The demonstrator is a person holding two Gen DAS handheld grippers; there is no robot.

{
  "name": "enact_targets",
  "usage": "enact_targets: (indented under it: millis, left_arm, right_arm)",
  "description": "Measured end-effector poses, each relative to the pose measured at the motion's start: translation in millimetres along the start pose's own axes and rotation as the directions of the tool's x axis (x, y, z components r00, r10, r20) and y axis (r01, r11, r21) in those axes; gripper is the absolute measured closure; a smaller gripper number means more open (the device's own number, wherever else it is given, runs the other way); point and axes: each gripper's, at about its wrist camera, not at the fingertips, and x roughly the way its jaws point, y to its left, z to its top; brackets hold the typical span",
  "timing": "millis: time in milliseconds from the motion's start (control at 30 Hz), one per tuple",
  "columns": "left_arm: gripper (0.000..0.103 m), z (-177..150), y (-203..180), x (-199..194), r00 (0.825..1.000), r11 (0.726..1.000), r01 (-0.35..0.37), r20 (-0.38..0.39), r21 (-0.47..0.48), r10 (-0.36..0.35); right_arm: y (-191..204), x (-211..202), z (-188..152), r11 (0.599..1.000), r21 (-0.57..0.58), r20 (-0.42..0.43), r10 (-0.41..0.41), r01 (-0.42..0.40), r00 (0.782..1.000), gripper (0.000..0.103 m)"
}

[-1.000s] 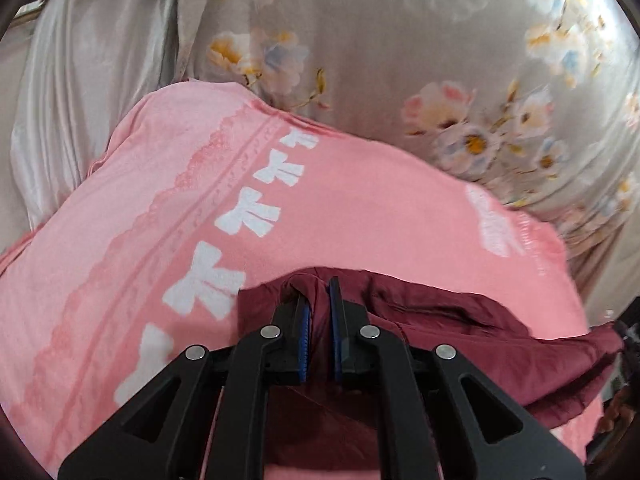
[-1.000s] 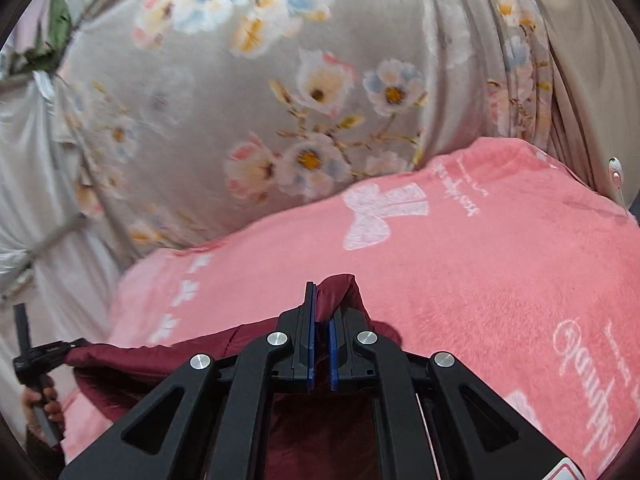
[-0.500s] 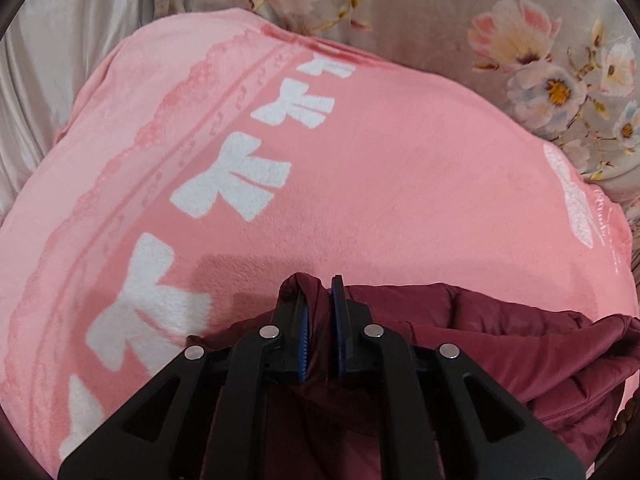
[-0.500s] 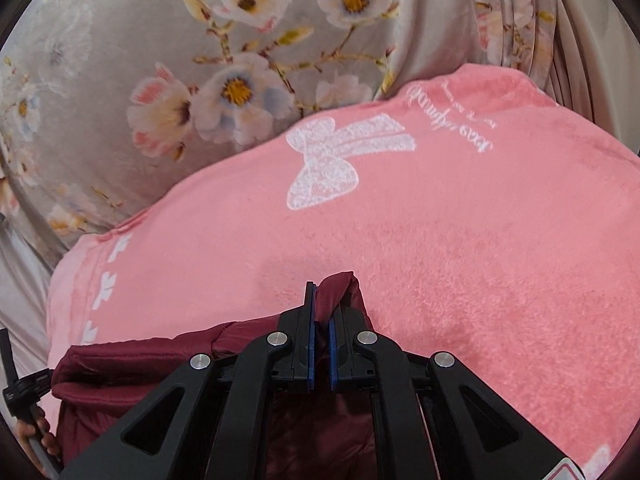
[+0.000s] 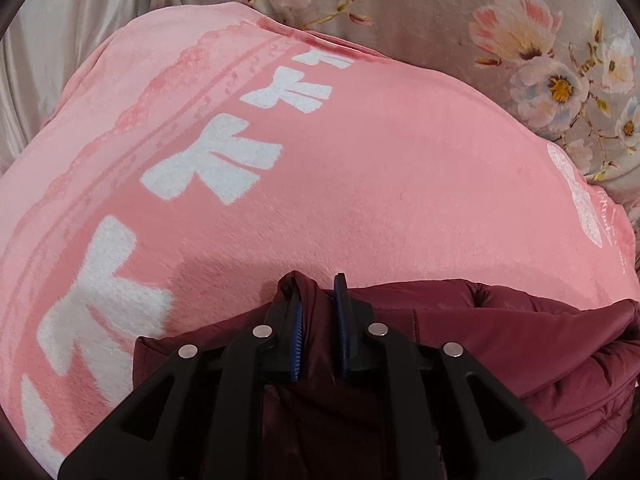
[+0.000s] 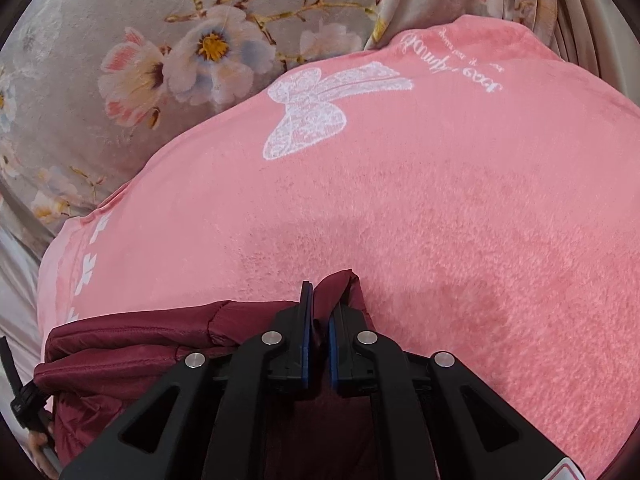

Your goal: Fold large clothes

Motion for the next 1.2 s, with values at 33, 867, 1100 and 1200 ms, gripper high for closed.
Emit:
enact_targets:
  millis: [33, 867, 1100, 1200]
  left_arm:
    - [0.089, 0, 2, 1, 1.000, 1.000, 0.012, 0.000, -0.011, -0.012]
    - [0.022, 19, -99, -126, 0.989, 0.957, -0.020, 0.148, 0.290, -0.025]
    - [0.025, 4, -154, -52, 1.000, 0.944, 0.025, 0.000, 0.330, -0.027]
    - [0.025, 6, -154, -26, 0.999, 0.951, 0.016, -0.038, 0.308, -0.004]
  right_arm:
    - [-1, 2, 1, 1.000, 0.006, -0.005, 0.005, -0.005, 1.000, 0.099]
    - [133, -104, -41, 0.909, -0.394, 0.068, 0.177, -0.137, 0.982, 0.081]
    - [178, -29, -41, 0.891, -0.418, -0.109, 0.143, -0.176, 0.984, 0.078]
    - [180, -5, -40, 0.892, -0.426, -0.143, 0.100, -0.152, 0.985, 0.079]
